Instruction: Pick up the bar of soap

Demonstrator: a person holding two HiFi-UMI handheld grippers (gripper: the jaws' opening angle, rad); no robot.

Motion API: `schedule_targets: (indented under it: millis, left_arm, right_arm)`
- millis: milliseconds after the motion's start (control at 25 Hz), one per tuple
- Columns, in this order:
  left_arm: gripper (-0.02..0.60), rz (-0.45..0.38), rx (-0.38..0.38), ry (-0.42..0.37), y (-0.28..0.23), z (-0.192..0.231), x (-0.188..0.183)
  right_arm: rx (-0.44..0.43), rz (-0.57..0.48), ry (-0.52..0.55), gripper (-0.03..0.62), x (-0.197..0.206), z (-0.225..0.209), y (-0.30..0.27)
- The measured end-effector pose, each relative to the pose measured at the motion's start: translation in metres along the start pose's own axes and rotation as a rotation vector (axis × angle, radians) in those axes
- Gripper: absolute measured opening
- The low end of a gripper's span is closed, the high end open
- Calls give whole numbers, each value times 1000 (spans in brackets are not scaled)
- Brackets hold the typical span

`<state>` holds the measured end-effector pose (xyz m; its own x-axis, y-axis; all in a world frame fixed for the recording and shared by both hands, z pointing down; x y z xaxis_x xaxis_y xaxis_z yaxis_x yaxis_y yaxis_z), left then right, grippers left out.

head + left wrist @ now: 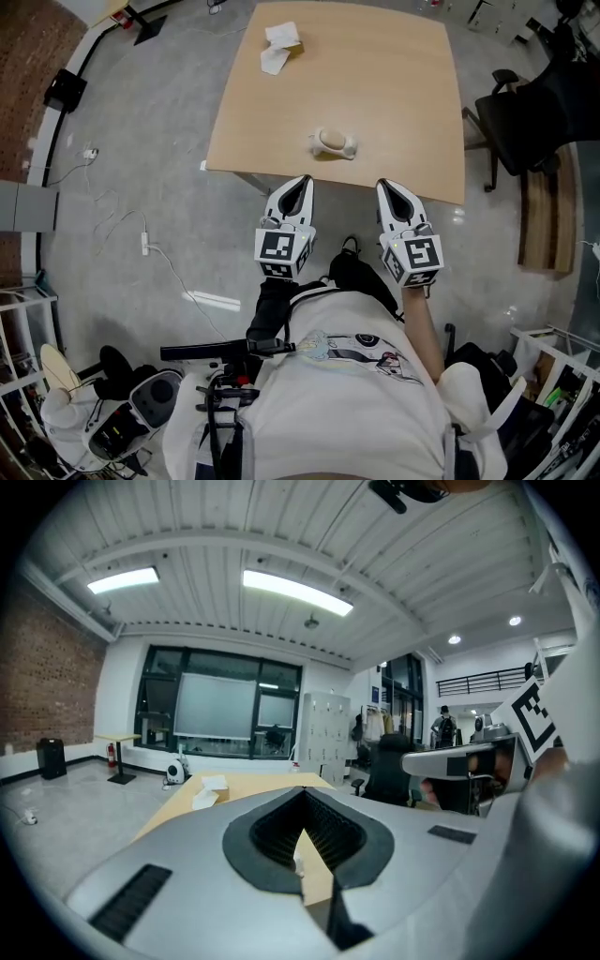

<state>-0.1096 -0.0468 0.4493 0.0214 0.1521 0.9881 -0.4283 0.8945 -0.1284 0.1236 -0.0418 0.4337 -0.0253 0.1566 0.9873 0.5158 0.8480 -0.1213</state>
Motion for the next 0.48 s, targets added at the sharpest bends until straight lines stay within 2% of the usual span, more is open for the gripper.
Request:
schedule_targets:
  millis: [200,480]
  left_arm:
    - [5,6,-14,-17,-42,-1,-8]
    - [5,62,-48,-19,-80,-6,-1]
  right_arm:
    - [-35,10,-17,3,-1,-34,-26]
    - [-100,63,-36,3,7,-66,-53]
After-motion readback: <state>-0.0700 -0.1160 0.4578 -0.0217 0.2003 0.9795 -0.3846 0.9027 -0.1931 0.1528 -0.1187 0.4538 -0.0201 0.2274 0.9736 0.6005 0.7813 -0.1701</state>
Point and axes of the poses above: the fingertips, and each gripper's own axes: y backward along the fingers, z to its left, x out of its underside, the point moved 10 cm from there along y, backward along the fingers, and after that the axes turned 4 degrees about -z, right-handed, at the moved point
